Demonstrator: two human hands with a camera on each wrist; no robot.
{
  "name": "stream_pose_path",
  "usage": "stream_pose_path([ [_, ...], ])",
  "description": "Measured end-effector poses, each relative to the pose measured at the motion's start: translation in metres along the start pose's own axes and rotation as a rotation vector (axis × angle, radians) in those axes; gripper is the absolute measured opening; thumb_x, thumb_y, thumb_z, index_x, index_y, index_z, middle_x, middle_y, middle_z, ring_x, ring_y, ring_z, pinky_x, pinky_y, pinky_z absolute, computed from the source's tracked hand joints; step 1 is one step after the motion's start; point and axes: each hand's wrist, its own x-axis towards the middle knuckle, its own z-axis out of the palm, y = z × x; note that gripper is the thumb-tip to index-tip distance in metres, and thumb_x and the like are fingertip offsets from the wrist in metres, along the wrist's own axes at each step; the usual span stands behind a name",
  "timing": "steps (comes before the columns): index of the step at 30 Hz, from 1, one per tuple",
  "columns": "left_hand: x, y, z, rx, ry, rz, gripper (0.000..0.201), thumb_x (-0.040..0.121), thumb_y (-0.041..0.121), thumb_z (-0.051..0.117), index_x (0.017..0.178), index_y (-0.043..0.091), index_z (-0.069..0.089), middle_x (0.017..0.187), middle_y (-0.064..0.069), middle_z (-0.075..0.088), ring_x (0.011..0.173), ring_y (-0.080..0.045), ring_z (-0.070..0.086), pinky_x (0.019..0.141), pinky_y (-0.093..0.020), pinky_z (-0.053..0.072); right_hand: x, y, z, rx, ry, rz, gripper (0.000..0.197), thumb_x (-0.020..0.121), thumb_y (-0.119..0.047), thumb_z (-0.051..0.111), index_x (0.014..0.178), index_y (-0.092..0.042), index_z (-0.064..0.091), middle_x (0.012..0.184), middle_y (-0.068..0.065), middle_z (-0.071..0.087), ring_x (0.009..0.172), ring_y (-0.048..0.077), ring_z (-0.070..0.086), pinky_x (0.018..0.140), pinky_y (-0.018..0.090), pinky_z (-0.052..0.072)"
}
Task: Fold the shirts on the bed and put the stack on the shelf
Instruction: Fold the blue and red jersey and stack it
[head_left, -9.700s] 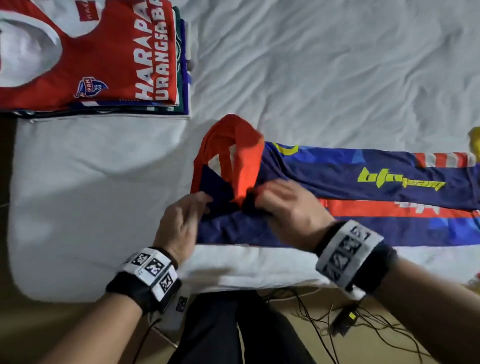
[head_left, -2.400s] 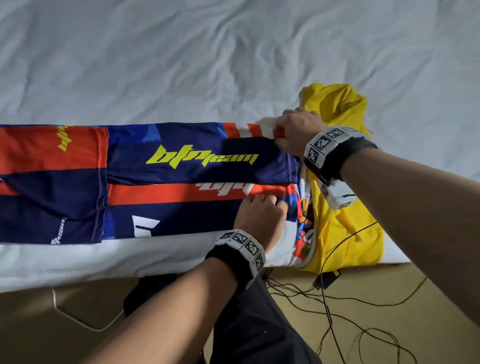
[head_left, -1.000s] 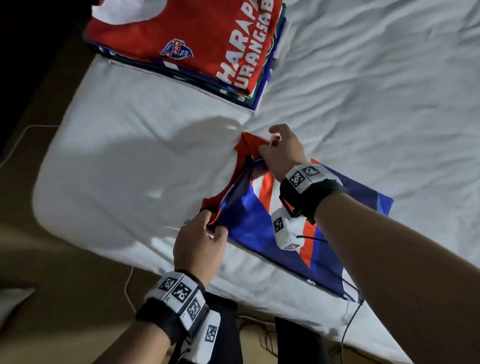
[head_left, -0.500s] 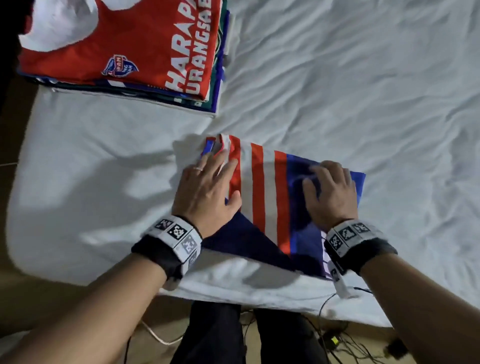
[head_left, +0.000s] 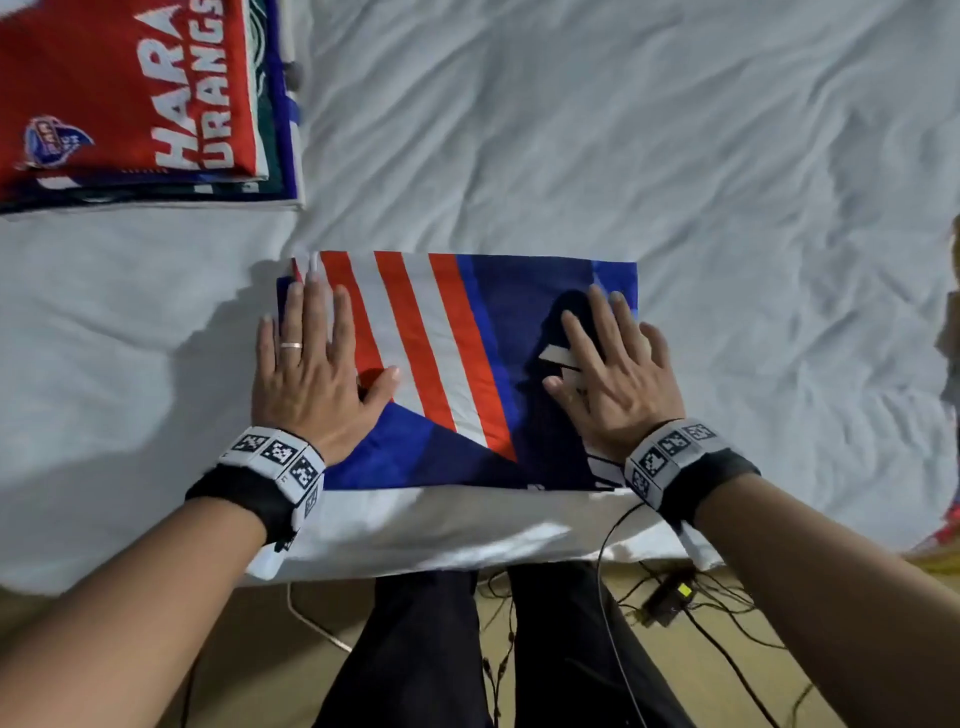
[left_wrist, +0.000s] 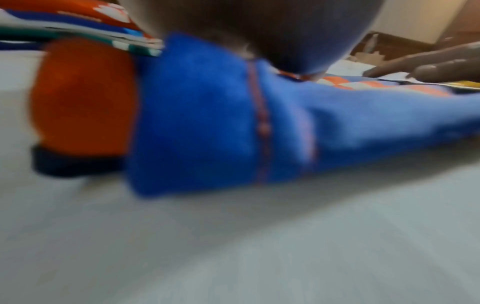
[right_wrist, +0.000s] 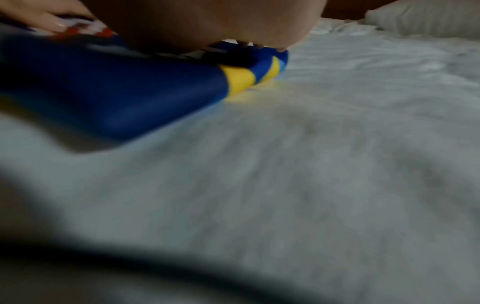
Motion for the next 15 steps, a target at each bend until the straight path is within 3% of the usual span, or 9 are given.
stream_pose_path([
  [3, -0.015, 0.011, 0.005, 0.071, -0.072, 0.26, 0.098, 0.085, 0.079, 0.027, 0.161, 0.018, 0.014, 0.168, -0.014, 0.006, 0.154, -0.035, 0.008, 0.121, -0.058, 0.01, -0.024, -0.013, 0.008, 0.015, 0.025, -0.177, 0.08, 0.091, -0.068, 0.039, 0.153, -0.019, 0.033, 0.164, 0.012, 0.014, 0.15, 0.036, 0.017, 0.112, 0.054, 0.026],
  [6, -0.028, -0.005, 0.013, 0.132, -0.19, 0.288, 0.116, 0.073, 0.093, 0.028, 0.16, 0.016, 0.019, 0.168, -0.011, 0.006, 0.154, -0.034, 0.009, 0.121, -0.061, 0.011, -0.048, -0.003, 0.018, -0.027, -0.038, -0.25, 0.093, 0.081, -0.079, 0.046, 0.154, -0.022, 0.032, 0.164, 0.011, 0.016, 0.15, 0.035, 0.019, 0.113, 0.055, 0.027],
  [9, -0.026, -0.024, 0.004, 0.141, -0.194, 0.316, 0.128, 0.063, 0.098, 0.034, 0.158, 0.014, 0.024, 0.165, -0.015, 0.017, 0.151, -0.036, 0.018, 0.121, -0.061, 0.013, -0.052, 0.018, 0.012, -0.04, -0.09, -0.236, 0.104, 0.069, -0.083, 0.051, 0.152, -0.024, 0.033, 0.163, 0.01, 0.02, 0.147, 0.034, 0.025, 0.108, 0.055, 0.029],
  [12, 0.0, -0.031, -0.014, 0.051, -0.105, 0.303, 0.109, 0.072, 0.089, 0.038, 0.151, 0.014, 0.036, 0.153, -0.018, 0.036, 0.14, -0.042, 0.032, 0.117, -0.06, 0.024, -0.025, 0.028, -0.006, 0.041, 0.033, -0.222, 0.084, 0.078, -0.073, 0.049, 0.143, -0.02, 0.045, 0.153, 0.01, 0.038, 0.132, 0.035, 0.041, 0.098, 0.05, 0.034],
  [15, 0.037, -0.025, -0.029, -0.019, 0.049, 0.196, 0.077, 0.088, 0.059, 0.045, 0.148, 0.01, 0.041, 0.153, -0.017, 0.04, 0.139, -0.044, 0.033, 0.114, -0.06, 0.027, 0.026, 0.025, -0.029, 0.161, 0.159, -0.081, 0.056, 0.089, -0.046, 0.047, 0.137, -0.017, 0.048, 0.14, 0.008, 0.049, 0.12, 0.034, 0.048, 0.093, 0.047, 0.037],
])
